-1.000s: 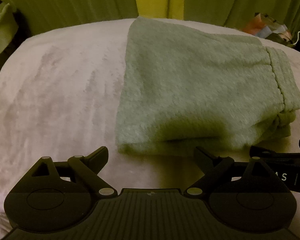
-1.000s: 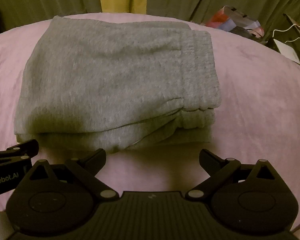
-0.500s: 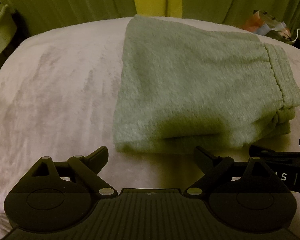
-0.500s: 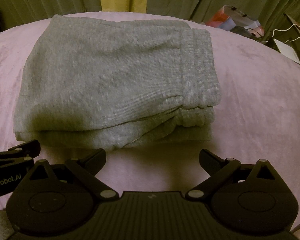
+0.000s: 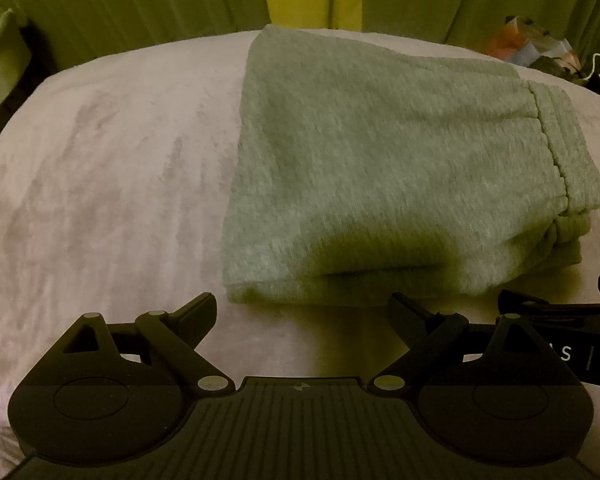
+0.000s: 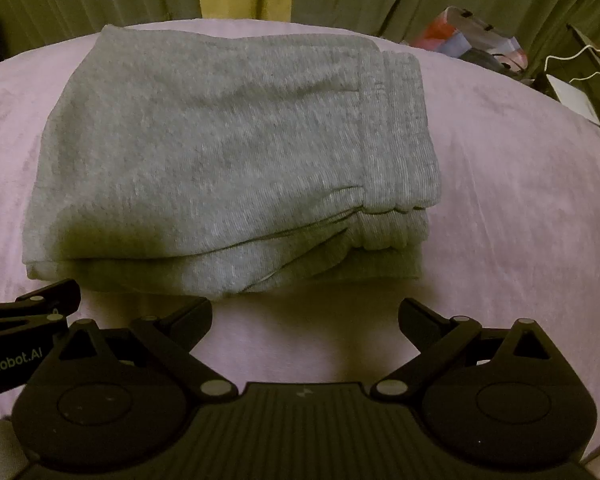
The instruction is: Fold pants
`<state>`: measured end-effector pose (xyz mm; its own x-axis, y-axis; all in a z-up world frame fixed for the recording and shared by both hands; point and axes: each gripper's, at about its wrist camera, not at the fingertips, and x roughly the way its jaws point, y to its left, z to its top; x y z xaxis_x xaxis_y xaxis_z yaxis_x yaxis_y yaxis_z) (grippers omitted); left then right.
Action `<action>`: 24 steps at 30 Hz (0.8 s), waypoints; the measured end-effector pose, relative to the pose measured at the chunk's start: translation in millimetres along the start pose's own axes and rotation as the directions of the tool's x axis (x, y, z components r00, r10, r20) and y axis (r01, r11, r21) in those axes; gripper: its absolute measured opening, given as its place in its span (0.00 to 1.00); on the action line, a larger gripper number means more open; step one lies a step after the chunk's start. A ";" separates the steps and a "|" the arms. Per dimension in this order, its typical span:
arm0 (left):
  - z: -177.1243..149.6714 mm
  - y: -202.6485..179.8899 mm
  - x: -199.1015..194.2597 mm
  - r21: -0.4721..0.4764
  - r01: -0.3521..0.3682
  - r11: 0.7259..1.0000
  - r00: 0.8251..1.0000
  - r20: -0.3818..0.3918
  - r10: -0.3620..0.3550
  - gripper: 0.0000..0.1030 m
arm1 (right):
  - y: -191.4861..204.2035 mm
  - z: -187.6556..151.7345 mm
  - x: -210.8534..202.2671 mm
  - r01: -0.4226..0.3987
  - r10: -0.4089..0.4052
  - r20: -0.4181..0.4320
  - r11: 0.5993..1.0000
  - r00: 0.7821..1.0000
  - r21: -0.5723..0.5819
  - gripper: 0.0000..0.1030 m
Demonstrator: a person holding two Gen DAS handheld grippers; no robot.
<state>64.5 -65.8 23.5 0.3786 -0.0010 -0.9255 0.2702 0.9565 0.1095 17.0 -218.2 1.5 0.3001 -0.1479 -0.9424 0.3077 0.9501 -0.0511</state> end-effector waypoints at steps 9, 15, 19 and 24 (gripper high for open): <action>0.0 3.3 2.5 -0.012 0.023 1.000 1.000 -0.012 -0.023 0.93 | 0.2 -0.8 4.0 -0.004 0.004 -0.009 1.000 1.000 -0.003 0.97; 0.0 3.1 3.4 -0.014 0.027 1.000 1.000 -0.016 -0.027 0.93 | 0.2 -1.6 4.1 -0.001 0.001 -0.009 1.000 1.000 -0.003 0.97; 0.1 2.8 4.4 -0.013 0.024 1.000 1.000 -0.017 -0.024 0.93 | -0.2 -1.7 4.7 -0.003 0.003 -0.011 1.000 1.000 -0.005 0.97; -0.5 0.8 6.0 -0.012 0.015 1.000 1.000 -0.025 -0.015 0.93 | -1.2 -2.9 5.0 -0.003 0.003 -0.013 1.000 1.000 -0.002 0.97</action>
<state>66.5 -64.9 17.9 0.3526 -0.0086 -0.9357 0.2652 0.9599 0.0911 15.6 -219.3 -4.1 0.2897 -0.1418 -0.9466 0.3052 0.9510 -0.0490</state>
